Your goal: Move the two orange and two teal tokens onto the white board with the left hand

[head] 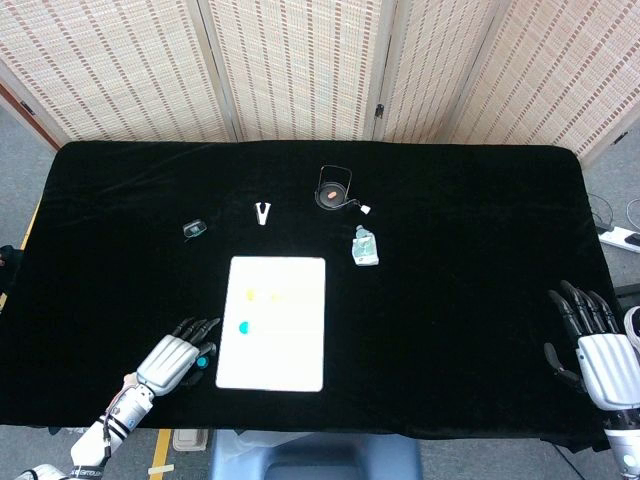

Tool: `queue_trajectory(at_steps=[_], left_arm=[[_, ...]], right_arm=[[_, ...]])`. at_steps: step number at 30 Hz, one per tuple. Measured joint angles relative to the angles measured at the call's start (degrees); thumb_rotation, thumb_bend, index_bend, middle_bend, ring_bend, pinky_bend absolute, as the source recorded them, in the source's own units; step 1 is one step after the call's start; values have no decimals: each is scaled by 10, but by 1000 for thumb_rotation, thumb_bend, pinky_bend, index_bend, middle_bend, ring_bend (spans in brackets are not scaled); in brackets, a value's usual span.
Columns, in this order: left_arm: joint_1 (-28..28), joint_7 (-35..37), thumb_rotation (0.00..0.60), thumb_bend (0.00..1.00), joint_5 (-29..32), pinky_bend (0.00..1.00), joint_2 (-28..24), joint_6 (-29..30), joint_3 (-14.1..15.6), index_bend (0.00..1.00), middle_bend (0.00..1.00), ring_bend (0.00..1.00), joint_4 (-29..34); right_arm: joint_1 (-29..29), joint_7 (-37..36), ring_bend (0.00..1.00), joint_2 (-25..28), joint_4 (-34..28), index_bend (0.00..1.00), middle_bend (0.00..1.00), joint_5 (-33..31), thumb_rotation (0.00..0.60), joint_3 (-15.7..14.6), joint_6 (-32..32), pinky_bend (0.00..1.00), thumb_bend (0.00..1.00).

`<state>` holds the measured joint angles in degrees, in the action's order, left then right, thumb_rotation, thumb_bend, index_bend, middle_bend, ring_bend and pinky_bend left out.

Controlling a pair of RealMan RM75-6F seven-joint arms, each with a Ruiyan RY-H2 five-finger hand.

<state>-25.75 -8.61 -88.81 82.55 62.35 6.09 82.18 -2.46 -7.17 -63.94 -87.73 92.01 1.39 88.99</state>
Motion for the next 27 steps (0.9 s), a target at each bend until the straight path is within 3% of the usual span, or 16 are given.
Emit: queue_trajectory(at_steps=[18, 27], left_arm=[[3, 9, 600, 432, 7, 0, 11, -7, -8, 492, 41, 0, -22], [2, 20, 600, 432, 10, 0, 8, -10, -12, 494, 41, 0, -26]], right_arm=[[0, 1, 12, 0, -1, 0, 1, -1, 600, 0, 0, 0, 510], [-2, 2, 12, -2, -1, 0, 1, 1, 600, 0, -2, 0, 511]])
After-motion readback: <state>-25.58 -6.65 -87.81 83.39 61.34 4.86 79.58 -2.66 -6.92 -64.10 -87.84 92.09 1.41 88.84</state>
